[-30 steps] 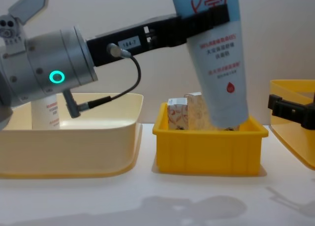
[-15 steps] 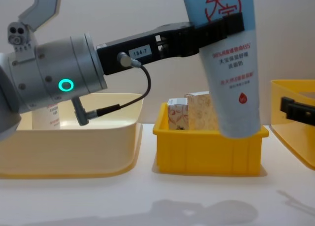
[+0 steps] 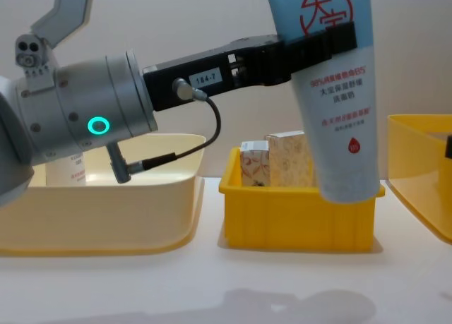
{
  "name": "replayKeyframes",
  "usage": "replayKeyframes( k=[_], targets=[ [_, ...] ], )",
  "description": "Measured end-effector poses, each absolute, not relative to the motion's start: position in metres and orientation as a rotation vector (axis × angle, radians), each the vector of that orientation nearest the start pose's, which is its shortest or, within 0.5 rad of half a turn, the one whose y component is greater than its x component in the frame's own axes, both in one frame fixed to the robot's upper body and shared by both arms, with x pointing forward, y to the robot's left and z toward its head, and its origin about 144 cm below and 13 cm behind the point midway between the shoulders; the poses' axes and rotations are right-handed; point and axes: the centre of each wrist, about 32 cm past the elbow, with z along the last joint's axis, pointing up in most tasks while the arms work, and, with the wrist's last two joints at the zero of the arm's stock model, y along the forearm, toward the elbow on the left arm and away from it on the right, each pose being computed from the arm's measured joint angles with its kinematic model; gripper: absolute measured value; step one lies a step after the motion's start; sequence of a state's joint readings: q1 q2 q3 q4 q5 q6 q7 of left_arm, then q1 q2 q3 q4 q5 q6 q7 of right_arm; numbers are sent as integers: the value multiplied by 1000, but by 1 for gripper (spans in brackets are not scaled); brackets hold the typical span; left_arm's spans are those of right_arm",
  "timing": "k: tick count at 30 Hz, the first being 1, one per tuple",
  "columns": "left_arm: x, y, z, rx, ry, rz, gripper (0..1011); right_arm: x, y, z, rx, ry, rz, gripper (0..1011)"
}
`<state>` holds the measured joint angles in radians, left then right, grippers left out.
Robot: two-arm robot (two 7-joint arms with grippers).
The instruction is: Bimanual collaborative sorting of washing and personal care products
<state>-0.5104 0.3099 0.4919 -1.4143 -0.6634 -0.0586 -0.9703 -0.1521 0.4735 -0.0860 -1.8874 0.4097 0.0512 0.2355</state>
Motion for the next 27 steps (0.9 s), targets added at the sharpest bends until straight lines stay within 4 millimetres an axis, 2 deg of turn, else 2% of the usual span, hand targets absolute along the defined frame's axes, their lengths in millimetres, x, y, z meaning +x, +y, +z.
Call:
replayKeyframes(
  k=[13,27],
  targets=[
    [564,188,1250,-261,-119,172,225,409,-312,1221,65,-5,-955,1001],
    [564,187,1250,-261,-119,171,225,418,-319,1239,93,45,-737,1001]
  ],
)
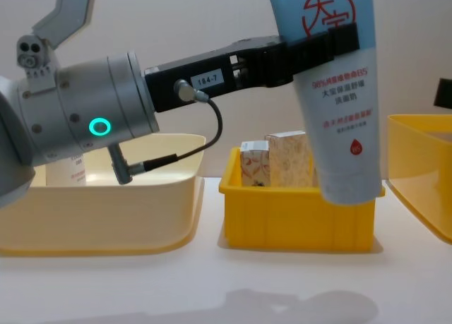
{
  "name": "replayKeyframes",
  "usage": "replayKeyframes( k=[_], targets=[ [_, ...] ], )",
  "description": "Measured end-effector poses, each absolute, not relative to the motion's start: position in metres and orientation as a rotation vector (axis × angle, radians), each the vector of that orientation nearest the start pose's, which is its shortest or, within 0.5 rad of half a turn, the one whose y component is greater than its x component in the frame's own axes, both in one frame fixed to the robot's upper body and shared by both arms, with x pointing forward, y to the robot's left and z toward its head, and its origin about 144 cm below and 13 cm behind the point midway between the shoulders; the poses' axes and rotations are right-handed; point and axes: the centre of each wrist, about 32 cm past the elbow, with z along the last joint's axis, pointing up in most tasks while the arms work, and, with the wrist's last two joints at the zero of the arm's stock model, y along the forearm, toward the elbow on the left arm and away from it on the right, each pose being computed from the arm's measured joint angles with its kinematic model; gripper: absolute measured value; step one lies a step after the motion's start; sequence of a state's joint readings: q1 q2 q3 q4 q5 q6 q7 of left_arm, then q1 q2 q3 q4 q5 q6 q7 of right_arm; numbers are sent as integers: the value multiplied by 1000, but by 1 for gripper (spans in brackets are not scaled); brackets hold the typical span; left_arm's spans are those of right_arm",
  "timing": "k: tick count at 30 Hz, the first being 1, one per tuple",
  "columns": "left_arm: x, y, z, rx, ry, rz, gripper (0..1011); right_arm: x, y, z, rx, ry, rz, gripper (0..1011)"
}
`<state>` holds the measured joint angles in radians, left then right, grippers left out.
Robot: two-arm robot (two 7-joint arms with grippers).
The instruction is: Bimanual collaborative sorting of washing and personal care products
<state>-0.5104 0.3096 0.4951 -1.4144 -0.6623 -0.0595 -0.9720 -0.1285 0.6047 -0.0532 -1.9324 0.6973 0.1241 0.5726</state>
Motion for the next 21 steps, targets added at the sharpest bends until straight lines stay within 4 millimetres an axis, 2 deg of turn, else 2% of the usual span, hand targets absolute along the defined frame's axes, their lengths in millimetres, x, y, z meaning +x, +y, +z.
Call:
replayKeyframes(
  k=[21],
  targets=[
    [564,187,1250,-261,-118,171,225,434,-315,1254,11,37,-604,1001]
  ],
)
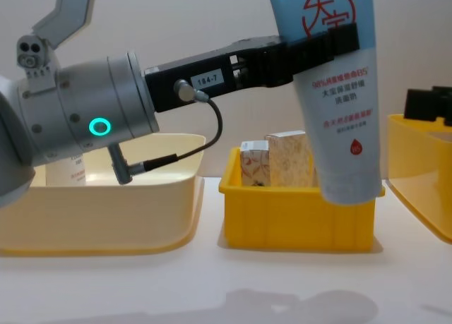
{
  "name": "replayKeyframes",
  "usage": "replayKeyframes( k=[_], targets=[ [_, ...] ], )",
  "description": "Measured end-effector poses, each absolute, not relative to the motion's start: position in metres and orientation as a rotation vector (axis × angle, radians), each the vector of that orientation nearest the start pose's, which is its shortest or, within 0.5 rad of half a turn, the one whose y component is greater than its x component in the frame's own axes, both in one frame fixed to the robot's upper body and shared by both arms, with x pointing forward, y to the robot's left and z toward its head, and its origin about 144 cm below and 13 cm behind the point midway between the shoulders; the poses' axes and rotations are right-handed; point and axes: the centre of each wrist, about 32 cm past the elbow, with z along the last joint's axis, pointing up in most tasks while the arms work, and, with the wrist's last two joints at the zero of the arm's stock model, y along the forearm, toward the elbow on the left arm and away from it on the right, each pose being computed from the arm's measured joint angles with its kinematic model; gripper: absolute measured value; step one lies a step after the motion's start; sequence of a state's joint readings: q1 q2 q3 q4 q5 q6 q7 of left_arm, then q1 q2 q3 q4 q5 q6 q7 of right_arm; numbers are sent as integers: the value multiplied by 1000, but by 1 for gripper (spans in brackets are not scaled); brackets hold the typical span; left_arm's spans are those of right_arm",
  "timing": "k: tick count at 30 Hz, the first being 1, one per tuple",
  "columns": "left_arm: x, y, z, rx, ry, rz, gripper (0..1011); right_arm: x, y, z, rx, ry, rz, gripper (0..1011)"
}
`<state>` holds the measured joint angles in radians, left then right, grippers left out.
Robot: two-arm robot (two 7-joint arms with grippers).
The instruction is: Bimanual collaborative sorting of washing and personal care products
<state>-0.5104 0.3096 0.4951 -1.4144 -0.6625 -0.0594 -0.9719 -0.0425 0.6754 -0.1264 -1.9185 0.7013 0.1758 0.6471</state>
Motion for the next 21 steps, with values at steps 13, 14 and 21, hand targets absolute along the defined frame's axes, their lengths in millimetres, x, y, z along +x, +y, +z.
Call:
replayKeyframes(
  k=[13,14,21],
  targets=[
    [564,187,1250,-261,-118,171,225,450,-300,1257,-47,-32,-531,1001],
    [564,187,1250,-261,-118,171,225,451,-299,1257,-49,-39,-530,1001],
    [564,187,1250,-261,-119,171,225,454,-292,1256,-58,-62,-533,1001]
  ],
)
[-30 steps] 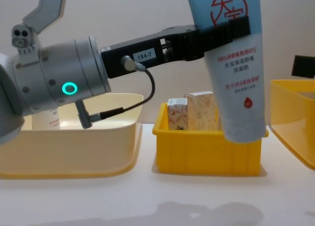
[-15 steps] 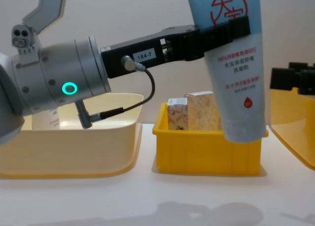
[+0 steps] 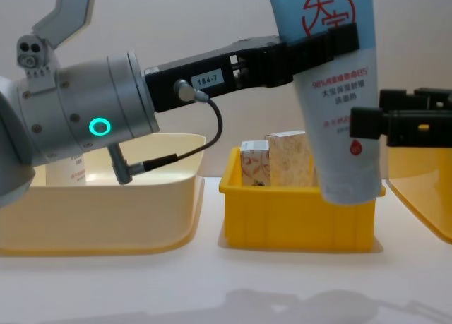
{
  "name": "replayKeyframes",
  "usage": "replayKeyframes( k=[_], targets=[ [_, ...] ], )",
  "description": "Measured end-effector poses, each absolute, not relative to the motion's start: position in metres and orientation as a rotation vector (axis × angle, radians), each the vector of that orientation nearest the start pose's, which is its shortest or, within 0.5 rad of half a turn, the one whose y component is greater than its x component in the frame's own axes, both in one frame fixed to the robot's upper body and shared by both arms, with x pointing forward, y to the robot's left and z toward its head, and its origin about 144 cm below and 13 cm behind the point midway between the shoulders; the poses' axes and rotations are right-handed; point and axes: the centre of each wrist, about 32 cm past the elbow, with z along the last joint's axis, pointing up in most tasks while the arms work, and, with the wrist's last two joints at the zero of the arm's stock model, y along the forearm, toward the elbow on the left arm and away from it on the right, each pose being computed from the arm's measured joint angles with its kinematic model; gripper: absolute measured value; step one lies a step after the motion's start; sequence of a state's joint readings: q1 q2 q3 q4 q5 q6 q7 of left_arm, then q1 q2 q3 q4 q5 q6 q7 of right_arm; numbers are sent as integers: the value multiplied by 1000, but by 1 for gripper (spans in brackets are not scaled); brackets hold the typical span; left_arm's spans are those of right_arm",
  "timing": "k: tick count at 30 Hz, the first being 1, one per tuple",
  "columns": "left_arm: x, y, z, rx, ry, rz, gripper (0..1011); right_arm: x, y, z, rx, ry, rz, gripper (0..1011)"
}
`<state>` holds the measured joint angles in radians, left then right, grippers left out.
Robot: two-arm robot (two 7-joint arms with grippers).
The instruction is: Bimanual collaborative sorting of washing and personal care products
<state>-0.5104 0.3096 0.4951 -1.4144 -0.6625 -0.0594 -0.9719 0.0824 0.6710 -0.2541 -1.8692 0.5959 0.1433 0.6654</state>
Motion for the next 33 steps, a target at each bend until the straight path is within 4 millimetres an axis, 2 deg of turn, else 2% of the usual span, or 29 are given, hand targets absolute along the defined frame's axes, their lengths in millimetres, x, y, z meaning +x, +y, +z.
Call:
replayKeyframes(
  k=[29,33],
  targets=[
    [564,187,1250,-261,-118,171,225,461,-275,1242,-67,-75,-577,1001],
    [564,187,1250,-261,-118,171,225,462,-274,1242,-68,-75,-577,933]
  ],
)
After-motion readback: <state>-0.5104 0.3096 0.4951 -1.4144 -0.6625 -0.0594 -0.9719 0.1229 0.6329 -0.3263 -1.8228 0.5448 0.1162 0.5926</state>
